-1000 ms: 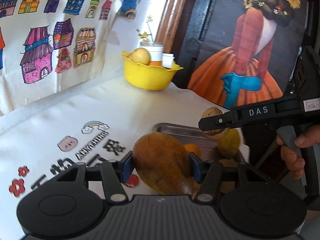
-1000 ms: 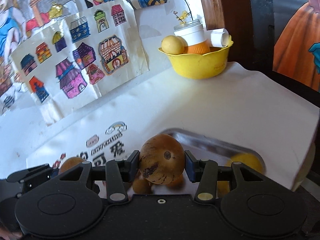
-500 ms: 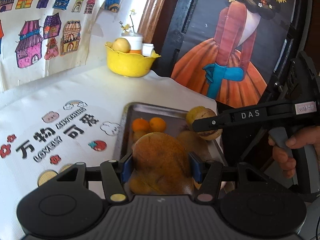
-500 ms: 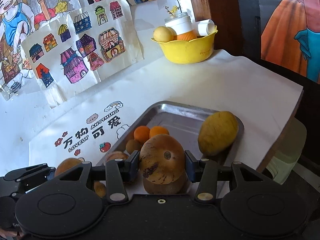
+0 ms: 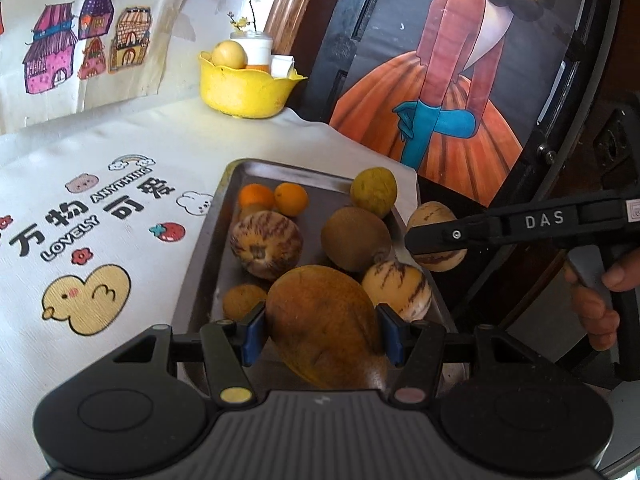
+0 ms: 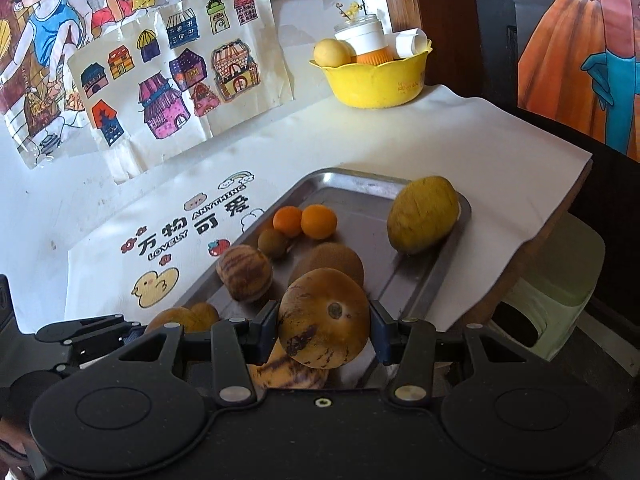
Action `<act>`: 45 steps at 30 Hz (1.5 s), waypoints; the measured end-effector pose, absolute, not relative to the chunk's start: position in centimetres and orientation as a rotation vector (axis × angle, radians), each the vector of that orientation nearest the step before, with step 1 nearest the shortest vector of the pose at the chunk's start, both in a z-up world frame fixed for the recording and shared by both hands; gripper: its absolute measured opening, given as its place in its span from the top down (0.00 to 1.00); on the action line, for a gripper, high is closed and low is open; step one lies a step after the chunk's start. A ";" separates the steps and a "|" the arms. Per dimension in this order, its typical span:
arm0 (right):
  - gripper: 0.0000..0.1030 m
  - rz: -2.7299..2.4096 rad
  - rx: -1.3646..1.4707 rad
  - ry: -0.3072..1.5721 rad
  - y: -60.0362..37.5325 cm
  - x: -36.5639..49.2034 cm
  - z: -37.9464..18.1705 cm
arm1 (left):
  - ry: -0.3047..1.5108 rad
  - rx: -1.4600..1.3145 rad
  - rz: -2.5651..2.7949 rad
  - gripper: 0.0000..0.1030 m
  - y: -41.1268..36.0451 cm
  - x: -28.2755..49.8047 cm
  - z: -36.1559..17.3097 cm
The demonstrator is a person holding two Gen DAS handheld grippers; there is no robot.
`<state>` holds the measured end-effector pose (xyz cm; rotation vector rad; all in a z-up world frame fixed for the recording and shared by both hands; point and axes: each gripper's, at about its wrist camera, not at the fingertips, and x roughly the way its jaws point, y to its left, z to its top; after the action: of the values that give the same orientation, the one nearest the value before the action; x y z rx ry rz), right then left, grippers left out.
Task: Organize fruits
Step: 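Lower the melon and pear onto the tray and open both grippers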
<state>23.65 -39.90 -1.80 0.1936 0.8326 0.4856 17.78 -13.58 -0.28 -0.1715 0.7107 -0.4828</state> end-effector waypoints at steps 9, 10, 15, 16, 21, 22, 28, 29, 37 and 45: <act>0.53 0.473 0.217 0.844 -41.0 23.0 -3.0 | 0.741 -0.149 -0.483 0.41 -14.3 18.0 -0.8; 0.53 0.474 0.219 0.840 -41.0 23.0 -3.1 | 0.744 -0.147 -0.480 0.41 -14.3 18.1 -0.9; 0.53 0.485 0.235 0.825 -40.9 23.3 -3.2 | 0.760 -0.137 -0.454 0.41 -14.0 18.6 -1.3; 0.53 0.486 0.237 0.823 -40.8 23.4 -3.3 | 0.763 -0.137 -0.448 0.41 -13.8 18.7 -1.4; 0.52 0.490 0.277 0.832 -40.8 24.4 -3.7 | 0.760 -0.153 -0.431 0.41 -13.2 19.0 -1.5; 0.52 0.492 0.288 0.836 -40.9 24.6 -3.8 | 0.760 -0.153 -0.430 0.41 -13.1 19.1 -1.5; 0.52 0.482 0.261 0.834 -40.9 25.4 -3.9 | 0.756 -0.151 -0.408 0.41 -12.8 19.9 -1.5; 0.52 0.472 0.237 0.832 -40.8 25.4 -4.0 | 0.757 -0.152 -0.407 0.41 -12.7 20.0 -1.5; 0.52 0.483 0.168 0.813 -40.6 24.7 -5.1 | 0.756 -0.160 -0.398 0.41 -12.5 21.1 -1.5; 0.52 0.488 0.161 0.764 -39.4 23.9 -5.3 | 0.755 -0.153 -0.405 0.41 -12.7 21.6 -1.6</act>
<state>23.90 -39.43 -5.33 0.1605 0.7636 0.4884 21.60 -12.66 -1.60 -0.1528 0.7548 -0.4046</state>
